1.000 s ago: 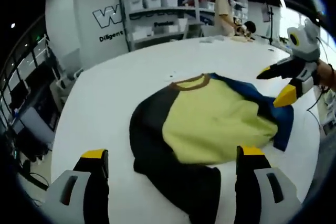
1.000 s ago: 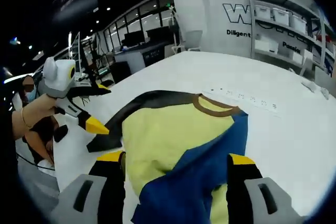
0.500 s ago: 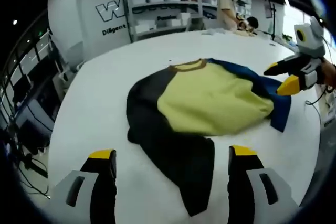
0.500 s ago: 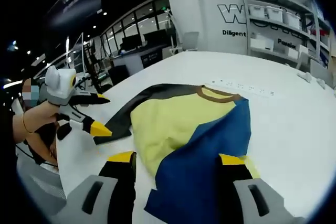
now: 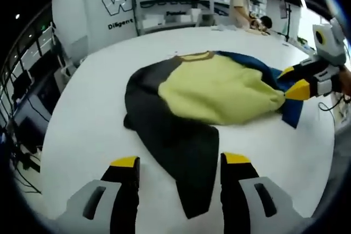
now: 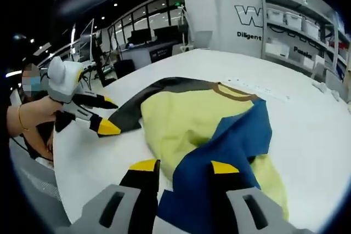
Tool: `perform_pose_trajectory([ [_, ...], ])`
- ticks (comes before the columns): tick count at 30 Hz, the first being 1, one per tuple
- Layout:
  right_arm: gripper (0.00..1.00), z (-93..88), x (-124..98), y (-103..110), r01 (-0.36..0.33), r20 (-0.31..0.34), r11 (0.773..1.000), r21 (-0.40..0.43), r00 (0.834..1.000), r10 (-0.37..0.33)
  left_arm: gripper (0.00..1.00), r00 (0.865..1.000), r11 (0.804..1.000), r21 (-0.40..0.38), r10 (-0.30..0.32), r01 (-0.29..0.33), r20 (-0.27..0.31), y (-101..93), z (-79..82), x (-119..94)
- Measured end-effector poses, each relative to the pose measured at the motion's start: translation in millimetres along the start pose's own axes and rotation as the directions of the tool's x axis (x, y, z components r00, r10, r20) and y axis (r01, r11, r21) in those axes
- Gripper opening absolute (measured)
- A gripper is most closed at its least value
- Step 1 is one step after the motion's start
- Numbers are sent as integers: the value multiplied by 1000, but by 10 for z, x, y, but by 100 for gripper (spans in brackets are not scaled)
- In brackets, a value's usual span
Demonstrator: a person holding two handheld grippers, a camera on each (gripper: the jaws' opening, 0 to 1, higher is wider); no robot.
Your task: Fold the garment on the visible template until the final outline fits inside the template.
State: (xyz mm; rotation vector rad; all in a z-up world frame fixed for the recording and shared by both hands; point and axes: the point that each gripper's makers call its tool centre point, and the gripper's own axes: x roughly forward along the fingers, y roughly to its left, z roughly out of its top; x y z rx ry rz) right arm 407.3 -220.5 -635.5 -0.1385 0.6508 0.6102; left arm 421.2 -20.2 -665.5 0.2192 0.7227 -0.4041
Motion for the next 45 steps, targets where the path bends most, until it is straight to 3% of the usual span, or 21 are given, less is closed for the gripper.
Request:
perform_pose_trajectory([
  [5, 0, 2, -9, -34, 31, 0, 996, -80, 1000, -31, 41, 1000, 999, -31, -23, 24, 19, -37, -42, 5],
  [17, 0, 11, -21, -66, 32, -9, 997, -77, 999, -33, 6, 999, 1000, 5, -21, 20, 40, -47, -20, -42],
  [23, 0, 147, -162, -142, 53, 27, 995, -81, 998, -51, 5, 998, 1000, 17, -15, 14, 61, 11, 34, -137],
  [28, 0, 253, -278, -284, 87, 51, 993, -85, 995, -83, 5, 998, 1000, 0, 13, -13, 69, 178, 78, -227],
  [37, 0, 371, -416, -694, 170, 65, 982, -78, 984, -165, 5, 997, 998, -5, 55, -55, 61, 422, 56, -265],
  [45, 0, 433, -544, -1192, 259, 57, 962, -86, 965, -255, 5, 992, 992, 3, 127, -127, 12, 713, -28, -276],
])
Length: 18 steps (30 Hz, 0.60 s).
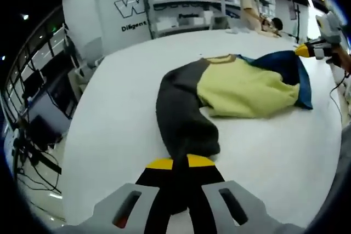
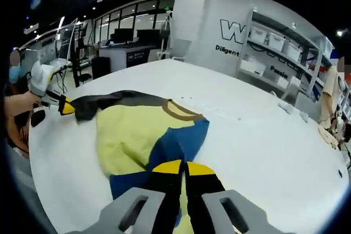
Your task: Fold the garment on the visible template until the final outline fits inside the template.
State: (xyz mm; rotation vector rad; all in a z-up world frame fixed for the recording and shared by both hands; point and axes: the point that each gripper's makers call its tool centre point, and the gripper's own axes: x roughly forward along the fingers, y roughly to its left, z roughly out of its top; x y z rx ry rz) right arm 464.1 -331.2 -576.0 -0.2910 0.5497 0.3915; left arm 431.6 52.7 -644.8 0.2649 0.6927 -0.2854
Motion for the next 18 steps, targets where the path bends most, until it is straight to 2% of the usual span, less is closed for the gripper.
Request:
perform_pose_trajectory([
  [10, 0, -67, 65, -557, 97, -52, 995, -33, 994, -99, 5, 995, 997, 3, 77, -77, -65, 373, -90, 83],
  [18, 0, -108, 86, -1020, 172, -94, 983, -61, 980, -177, 4, 991, 995, -19, 96, -99, -96, 539, -147, 145],
])
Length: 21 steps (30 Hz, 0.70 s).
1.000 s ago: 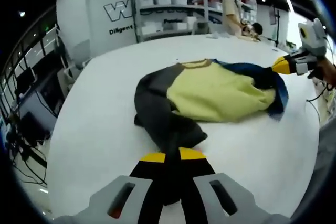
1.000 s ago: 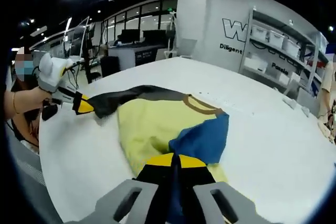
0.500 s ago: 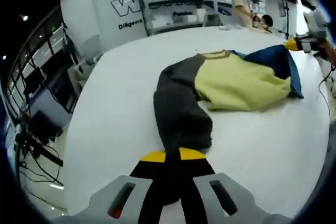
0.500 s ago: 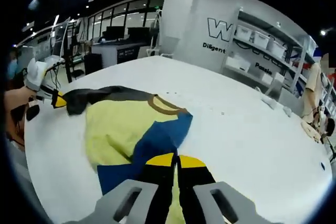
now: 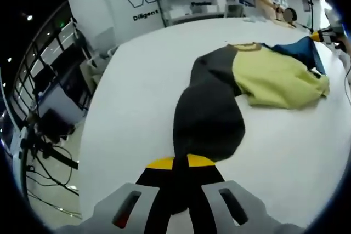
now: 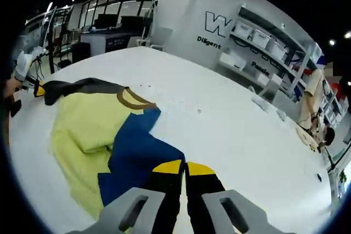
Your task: Fold the garment on the visible template until the final outline fits inside the template.
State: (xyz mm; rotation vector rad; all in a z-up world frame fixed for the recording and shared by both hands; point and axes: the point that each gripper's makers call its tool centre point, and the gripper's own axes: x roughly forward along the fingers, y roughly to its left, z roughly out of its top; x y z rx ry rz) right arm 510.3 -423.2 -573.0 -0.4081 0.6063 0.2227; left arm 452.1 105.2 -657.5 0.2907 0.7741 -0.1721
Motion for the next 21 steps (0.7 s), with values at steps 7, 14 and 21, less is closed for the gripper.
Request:
perform_pose_trajectory([
  [7, 0, -66, 94, -267, 31, -37, 999, 18, 999, -31, 4, 1000, 1000, 4, 13, -13, -23, 112, -56, 31],
  [14, 0, -234, 190, -460, 61, -96, 998, -5, 993, -61, 4, 999, 999, -4, 37, -37, -40, 268, -72, 54],
  [21, 0, -311, 242, -626, 85, -134, 996, 31, 988, -80, 5, 992, 987, 137, 94, -82, -79, 508, -9, 133],
])
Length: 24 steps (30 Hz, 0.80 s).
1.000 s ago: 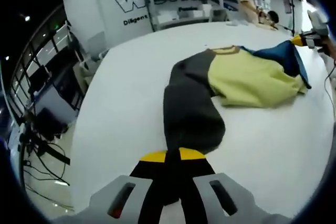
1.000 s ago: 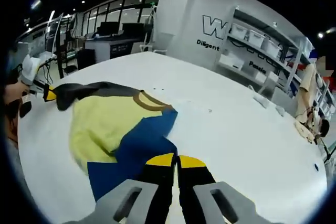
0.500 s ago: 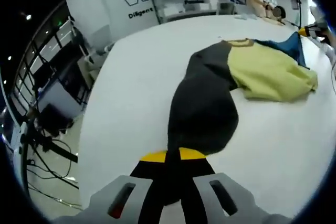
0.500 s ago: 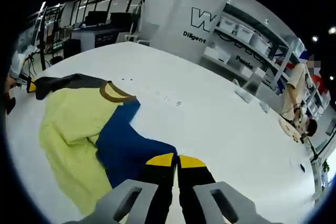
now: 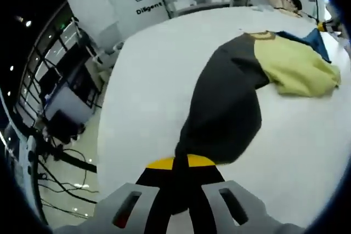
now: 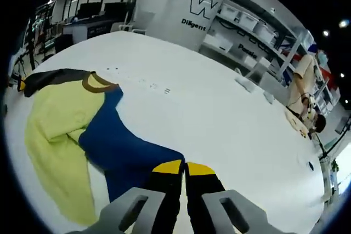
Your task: Fold the garment on the visible template until the final outline fits inside the template.
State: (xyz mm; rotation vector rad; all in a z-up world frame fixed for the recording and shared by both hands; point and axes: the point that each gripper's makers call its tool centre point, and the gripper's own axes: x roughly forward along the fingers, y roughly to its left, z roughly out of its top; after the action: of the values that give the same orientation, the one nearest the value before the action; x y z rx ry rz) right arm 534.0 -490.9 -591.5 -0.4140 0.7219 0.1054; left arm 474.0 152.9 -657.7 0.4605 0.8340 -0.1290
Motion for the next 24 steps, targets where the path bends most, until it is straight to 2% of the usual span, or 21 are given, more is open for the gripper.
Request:
perform_pose_trajectory([
  [5, 0, -35, 58, -142, 34, -31, 999, -21, 999, -35, 5, 1000, 1000, -3, 14, -14, -24, 146, 27, 81],
  [8, 0, -85, 85, -234, 54, -60, 998, 8, 997, -54, 5, 996, 994, 90, 66, -61, -56, 262, 15, 117],
  [9, 0, -91, 86, -242, 57, -63, 998, 11, 996, -56, 5, 996, 993, 97, 72, -66, -61, 262, 13, 117],
  [13, 0, -133, 104, -335, 85, -71, 996, 17, 994, -83, 5, 995, 995, 60, 77, -74, -64, 283, 12, 134],
  [18, 0, -192, 106, -329, 79, -83, 996, 42, 994, -75, 5, 993, 996, 18, 90, -89, -73, 315, -5, 144],
  [22, 0, -210, 100, -333, 78, -81, 994, 70, 994, -73, 5, 993, 995, 23, 94, -93, -78, 303, -5, 123],
  [24, 0, -233, 109, -343, 76, -84, 993, 85, 994, -68, 6, 992, 995, -7, 95, -96, -79, 305, -17, 115],
])
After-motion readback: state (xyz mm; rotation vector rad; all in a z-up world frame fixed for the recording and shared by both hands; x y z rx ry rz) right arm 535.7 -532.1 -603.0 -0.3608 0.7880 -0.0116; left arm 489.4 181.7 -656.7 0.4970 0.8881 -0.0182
